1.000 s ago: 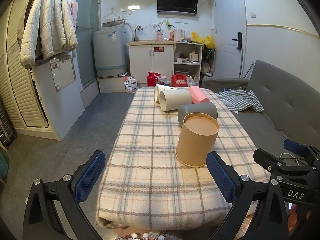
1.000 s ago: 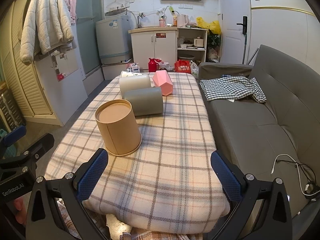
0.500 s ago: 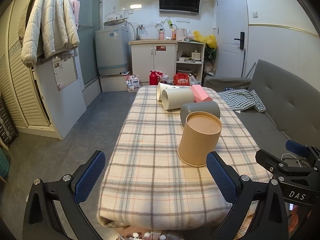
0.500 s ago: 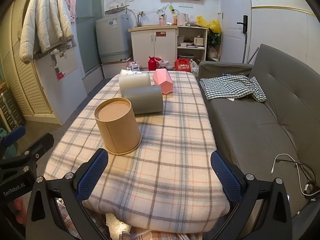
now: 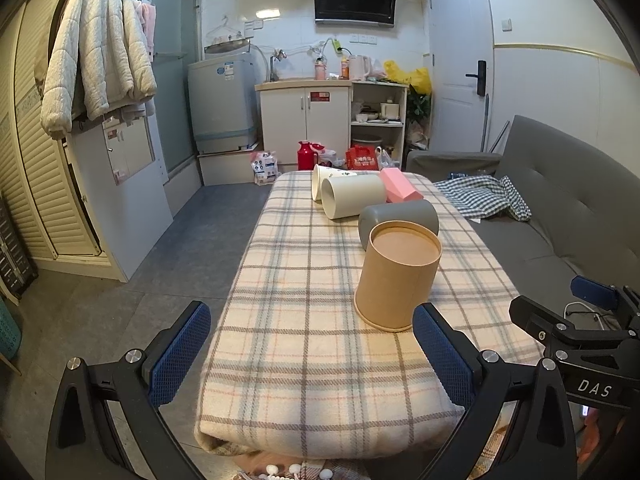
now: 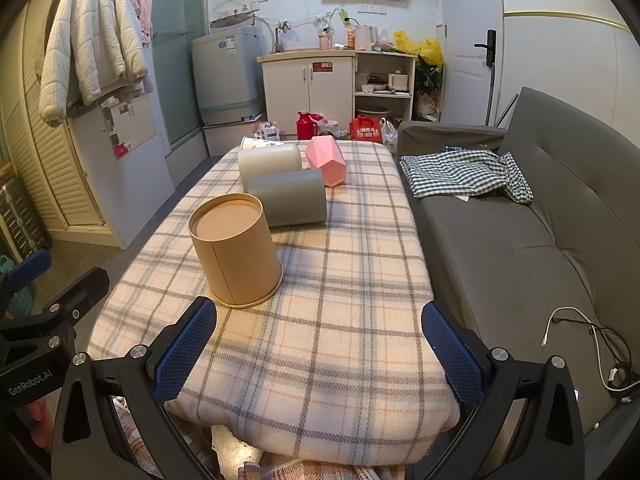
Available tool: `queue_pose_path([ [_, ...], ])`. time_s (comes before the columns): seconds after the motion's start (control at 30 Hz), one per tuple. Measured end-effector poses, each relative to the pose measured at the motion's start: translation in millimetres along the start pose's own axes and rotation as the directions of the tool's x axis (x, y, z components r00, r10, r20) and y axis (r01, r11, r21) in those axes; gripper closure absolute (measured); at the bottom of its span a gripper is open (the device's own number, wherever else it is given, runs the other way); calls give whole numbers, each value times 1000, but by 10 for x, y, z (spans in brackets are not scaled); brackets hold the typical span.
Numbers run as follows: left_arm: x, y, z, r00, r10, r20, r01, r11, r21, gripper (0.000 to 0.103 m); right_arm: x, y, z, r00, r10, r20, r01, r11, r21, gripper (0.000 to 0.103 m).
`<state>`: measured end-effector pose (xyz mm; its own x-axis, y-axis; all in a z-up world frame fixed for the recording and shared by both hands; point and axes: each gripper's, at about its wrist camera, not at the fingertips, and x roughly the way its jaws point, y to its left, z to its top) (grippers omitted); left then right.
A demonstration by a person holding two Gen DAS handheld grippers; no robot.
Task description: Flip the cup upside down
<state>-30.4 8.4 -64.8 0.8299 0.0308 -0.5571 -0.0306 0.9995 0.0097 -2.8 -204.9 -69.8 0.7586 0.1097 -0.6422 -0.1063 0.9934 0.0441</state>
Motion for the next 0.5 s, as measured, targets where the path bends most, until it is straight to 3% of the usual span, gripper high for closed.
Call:
queue_pose_path([
  [0.5, -10, -3, -7, 1000, 3, -3, -3, 1000, 3, 0, 22, 10, -37, 1000, 0, -7, 0, 1000, -3, 0],
])
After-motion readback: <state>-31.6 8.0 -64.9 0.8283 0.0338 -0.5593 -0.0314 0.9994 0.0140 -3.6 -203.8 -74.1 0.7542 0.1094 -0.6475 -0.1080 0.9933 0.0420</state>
